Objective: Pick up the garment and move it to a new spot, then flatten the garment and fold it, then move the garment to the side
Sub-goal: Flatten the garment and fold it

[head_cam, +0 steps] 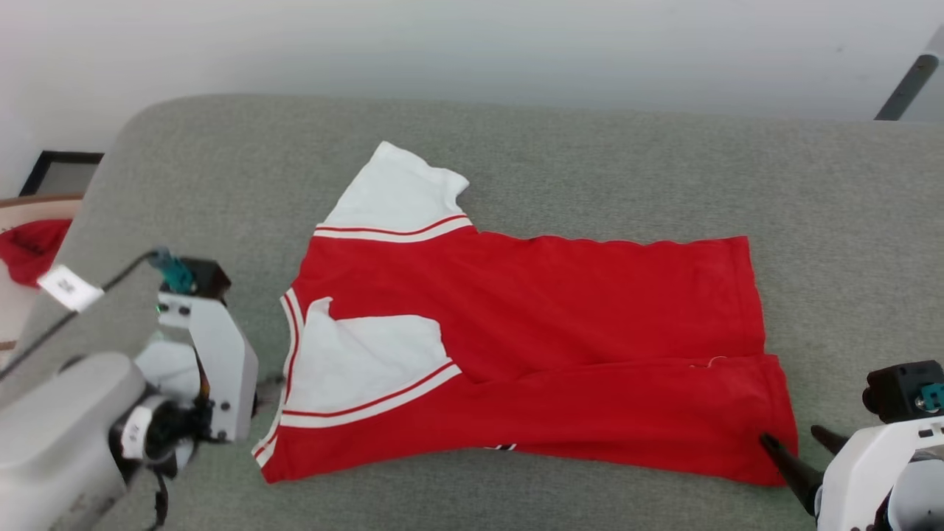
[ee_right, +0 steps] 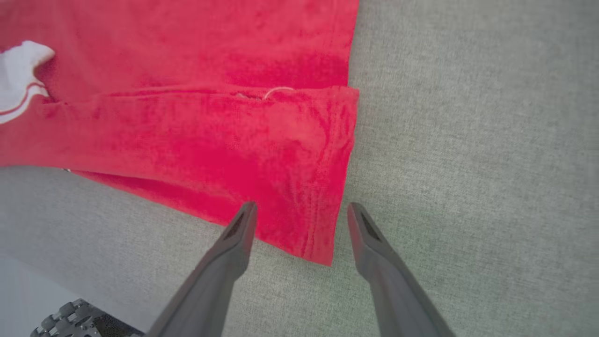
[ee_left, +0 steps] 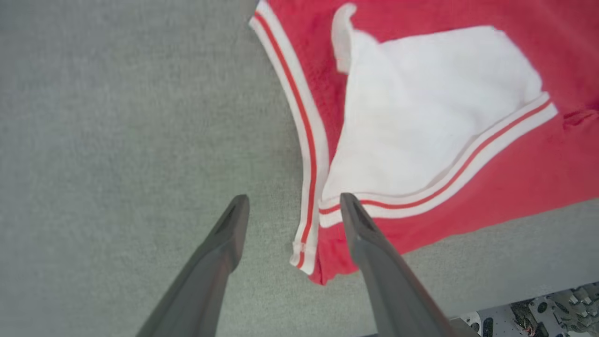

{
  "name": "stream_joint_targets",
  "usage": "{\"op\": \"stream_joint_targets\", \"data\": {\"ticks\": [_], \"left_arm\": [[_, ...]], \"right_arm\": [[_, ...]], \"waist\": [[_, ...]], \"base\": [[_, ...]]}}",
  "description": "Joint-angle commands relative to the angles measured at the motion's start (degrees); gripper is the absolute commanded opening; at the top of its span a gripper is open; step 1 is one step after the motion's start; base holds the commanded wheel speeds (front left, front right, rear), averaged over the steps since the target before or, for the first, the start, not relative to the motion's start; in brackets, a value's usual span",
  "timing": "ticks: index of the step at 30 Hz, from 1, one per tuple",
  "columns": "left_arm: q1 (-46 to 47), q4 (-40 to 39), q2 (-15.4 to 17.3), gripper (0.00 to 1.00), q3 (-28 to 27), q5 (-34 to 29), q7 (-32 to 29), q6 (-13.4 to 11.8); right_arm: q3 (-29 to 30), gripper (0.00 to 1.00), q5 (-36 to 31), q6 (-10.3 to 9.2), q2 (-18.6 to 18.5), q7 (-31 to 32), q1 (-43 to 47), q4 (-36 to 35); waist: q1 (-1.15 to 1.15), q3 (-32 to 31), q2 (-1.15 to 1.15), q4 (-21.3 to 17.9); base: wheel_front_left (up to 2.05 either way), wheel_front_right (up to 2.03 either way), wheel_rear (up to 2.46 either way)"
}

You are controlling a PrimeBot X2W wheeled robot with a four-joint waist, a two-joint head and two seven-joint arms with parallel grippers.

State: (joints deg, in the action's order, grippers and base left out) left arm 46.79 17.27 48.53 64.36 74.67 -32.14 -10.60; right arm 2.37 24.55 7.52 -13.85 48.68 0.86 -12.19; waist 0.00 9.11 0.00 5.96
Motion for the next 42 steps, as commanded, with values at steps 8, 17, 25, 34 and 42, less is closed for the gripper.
{"op": "stream_joint_targets", "data": {"ticks": [8,17,25,34,42], "left_arm": [[4.62,-2.16,1.25,1.00,-2.62,-5.36,7.98,1.69],[9.19,3.54,-1.06,1.00,-5.34,-12.41,21.98,4.24],[15.37,12.61,-4.76,1.00,-7.52,-14.27,28.47,8.39],[24.45,20.91,-4.97,1.00,-5.78,-16.06,21.53,14.53],[31.11,27.06,-3.48,1.00,-4.11,-14.86,9.15,16.96]], "right_arm": [[-4.54,1.00,-2.12,-0.07,-0.90,-15.30,-1.51,-3.07],[-8.95,1.00,-5.54,-0.07,-0.61,-35.39,-3.57,-2.69],[-11.15,1.00,-9.54,-0.07,0.75,-48.23,-6.69,-3.02],[-11.96,1.00,-10.29,-0.07,2.03,-51.48,-9.18,-3.61],[-13.13,1.00,-9.64,-0.07,2.64,-52.71,-10.68,-4.77]], "waist": [[0.00,-0.19,0.00,-3.38],[0.00,1.98,0.00,-7.86],[0.00,6.85,0.00,-11.78],[0.00,14.88,0.00,-16.26],[0.00,20.64,0.00,-19.22]], "base": [[0.00,0.00,0.00],[0.00,0.00,0.00],[0.00,0.00,0.00],[0.00,0.00,0.00],[0.00,0.00,0.00]]}}
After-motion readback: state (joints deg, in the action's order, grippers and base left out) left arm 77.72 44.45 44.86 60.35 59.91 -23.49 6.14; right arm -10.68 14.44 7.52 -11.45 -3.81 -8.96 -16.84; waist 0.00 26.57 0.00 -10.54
